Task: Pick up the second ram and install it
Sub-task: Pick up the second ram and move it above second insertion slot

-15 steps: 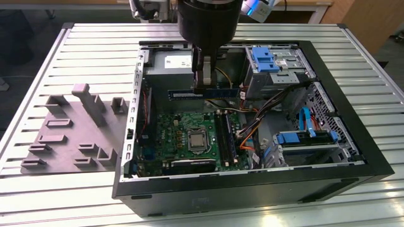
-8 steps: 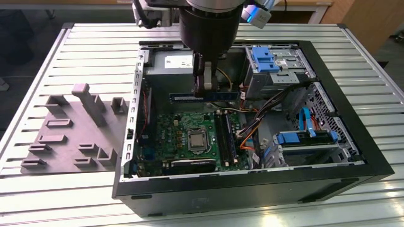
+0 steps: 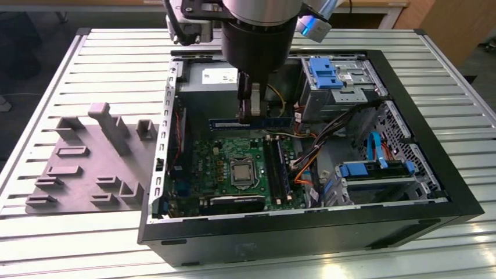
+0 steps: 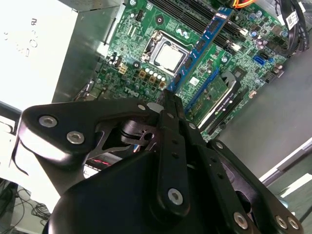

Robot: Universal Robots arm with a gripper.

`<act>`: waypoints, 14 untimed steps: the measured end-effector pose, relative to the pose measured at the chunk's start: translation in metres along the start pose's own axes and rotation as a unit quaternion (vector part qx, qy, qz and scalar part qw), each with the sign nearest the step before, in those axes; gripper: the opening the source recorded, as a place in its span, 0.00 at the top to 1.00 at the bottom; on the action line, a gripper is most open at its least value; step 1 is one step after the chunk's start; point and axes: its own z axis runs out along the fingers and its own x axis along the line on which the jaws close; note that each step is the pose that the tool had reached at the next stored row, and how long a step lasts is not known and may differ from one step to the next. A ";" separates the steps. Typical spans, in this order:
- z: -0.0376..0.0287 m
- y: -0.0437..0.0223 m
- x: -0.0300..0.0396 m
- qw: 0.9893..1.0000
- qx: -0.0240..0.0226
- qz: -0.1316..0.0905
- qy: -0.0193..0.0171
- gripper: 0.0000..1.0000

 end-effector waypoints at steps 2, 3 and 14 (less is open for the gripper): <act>0.0022 -0.0005 0.0001 1.000 0.000 0.000 0.000 0.89; 0.0032 -0.0007 0.0001 1.000 0.000 0.000 0.000 0.89; 0.0130 -0.0025 0.0006 1.000 0.000 0.000 0.000 0.89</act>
